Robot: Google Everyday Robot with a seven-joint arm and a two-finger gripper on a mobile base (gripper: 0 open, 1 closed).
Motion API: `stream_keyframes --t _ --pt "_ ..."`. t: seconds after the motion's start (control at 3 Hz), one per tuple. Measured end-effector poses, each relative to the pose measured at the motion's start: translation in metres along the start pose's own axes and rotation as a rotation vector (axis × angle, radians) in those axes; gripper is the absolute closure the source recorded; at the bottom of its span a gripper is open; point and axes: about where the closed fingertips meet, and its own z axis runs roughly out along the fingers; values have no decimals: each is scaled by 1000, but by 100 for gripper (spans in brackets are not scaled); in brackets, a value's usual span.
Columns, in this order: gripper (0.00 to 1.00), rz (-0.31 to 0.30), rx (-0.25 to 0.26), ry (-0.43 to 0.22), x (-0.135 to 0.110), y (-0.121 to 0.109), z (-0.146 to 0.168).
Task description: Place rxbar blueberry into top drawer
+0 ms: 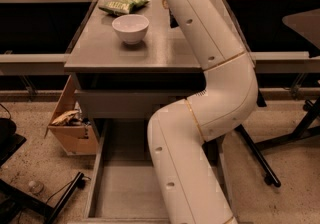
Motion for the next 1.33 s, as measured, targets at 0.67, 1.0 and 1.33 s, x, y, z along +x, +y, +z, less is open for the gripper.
stream_keyframes --t 0.67,1.0,1.33 --pt "100 -66 94 43 -16 -15 -73" --pt "100 -88 183 130 -8 -39 -109" --pt "100 -85 256 219 11 -65 -122"
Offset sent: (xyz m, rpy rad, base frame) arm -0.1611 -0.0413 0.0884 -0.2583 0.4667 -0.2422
